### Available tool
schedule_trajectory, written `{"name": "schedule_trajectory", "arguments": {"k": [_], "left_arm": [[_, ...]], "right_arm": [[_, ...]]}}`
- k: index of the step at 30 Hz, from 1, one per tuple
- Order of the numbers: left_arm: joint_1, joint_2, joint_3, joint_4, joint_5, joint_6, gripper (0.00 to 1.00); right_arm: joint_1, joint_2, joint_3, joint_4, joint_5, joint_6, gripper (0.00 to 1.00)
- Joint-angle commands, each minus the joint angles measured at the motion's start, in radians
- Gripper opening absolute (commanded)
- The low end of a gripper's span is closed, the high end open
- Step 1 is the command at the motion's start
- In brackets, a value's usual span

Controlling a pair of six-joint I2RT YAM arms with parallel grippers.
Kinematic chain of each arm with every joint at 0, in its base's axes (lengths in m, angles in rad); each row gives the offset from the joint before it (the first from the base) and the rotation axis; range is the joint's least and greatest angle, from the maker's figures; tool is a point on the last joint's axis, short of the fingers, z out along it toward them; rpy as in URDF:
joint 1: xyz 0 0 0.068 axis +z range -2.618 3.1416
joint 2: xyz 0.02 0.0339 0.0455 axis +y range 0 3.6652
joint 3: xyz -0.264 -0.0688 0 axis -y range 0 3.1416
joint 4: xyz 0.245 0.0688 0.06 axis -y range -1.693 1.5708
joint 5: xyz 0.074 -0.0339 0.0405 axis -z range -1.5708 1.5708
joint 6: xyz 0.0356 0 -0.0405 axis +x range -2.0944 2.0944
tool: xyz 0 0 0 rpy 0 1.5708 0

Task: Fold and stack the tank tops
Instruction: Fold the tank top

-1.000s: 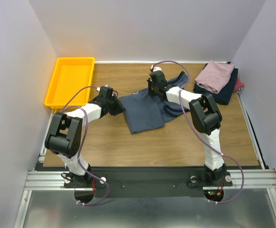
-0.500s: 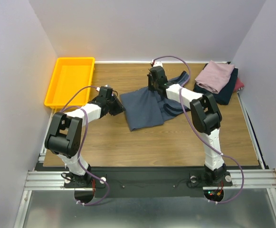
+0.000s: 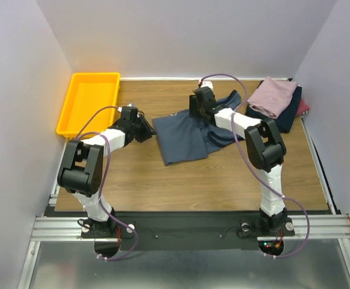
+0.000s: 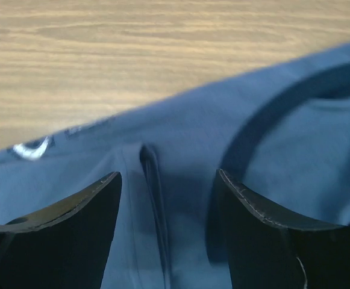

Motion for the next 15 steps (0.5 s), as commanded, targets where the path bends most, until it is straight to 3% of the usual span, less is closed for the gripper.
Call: {"name": "schedule_trajectory", "arguments": {"k": [1,4,5,8,15], "left_arm": [[0.008,0.044,0.088,0.039,0.007,0.014,0.43],[0.011,0.098,0.122,0.039,-0.008,0.005,0.43],[0.011,0.127,0.132,0.039,-0.014,0.003,0.43],[0.014,0.187,0.191,0.033,-0.024,0.002,0.43],[0.016,0.250,0.232,0.045,-0.037,-0.011,0.43]], "right_arm": [[0.008,-0.203,-0.072,0.002,-0.025,0.071,0.70],[0.059,-0.268,-0.144,-0.014,-0.062,0.103,0.68],[0.076,-0.304,-0.190,-0.024,-0.068,0.111,0.63],[0.210,-0.352,-0.264,-0.043,-0.059,0.128,0.62],[0.413,-0.323,-0.297,-0.060,-0.016,0.155,0.54]]}}
